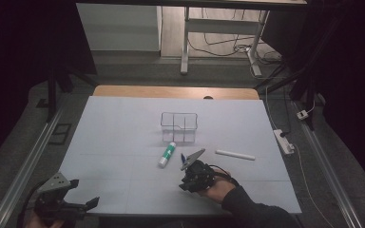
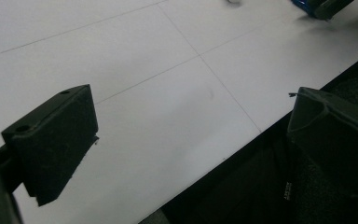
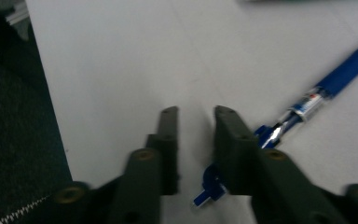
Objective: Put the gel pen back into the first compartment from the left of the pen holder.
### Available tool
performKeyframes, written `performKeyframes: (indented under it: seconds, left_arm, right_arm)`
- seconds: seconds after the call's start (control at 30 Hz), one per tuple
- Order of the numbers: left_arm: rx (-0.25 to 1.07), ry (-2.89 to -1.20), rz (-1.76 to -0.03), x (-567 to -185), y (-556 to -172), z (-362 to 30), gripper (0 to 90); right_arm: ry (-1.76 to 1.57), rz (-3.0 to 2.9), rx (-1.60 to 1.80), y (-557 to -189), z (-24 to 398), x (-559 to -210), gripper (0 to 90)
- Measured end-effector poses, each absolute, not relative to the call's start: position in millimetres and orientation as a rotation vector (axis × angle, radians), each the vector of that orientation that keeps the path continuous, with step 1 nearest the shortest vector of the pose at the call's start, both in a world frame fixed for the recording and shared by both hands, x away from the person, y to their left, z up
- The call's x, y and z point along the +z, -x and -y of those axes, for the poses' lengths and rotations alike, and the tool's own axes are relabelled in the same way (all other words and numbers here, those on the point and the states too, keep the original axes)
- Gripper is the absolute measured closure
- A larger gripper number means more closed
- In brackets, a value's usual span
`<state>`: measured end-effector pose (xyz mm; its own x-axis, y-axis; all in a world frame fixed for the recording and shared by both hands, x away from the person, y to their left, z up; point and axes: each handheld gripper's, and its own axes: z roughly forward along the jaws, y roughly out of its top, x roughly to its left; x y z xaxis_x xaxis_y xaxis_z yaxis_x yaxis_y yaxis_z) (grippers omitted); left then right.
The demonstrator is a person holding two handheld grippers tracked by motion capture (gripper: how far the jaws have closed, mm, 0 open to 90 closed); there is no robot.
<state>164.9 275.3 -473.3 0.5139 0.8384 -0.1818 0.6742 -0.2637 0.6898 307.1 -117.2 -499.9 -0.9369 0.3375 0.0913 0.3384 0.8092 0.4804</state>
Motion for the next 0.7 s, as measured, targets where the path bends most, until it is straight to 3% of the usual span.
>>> performKeyframes:
  seconds: [0.13, 0.7]
  left_arm:
    - [0.285, -2.021, -1.232, -473.3, -164.9, -275.3, 2.0]
    - [0.283, -2.017, -1.234, -473.4, -164.9, -275.5, 2.0]
  right_arm:
    - [0.49, 3.015, -0.729, -304.9, 112.3, -505.5, 89.4]
    - [0.577, 2.985, -0.656, -316.9, 136.6, -505.1, 89.6]
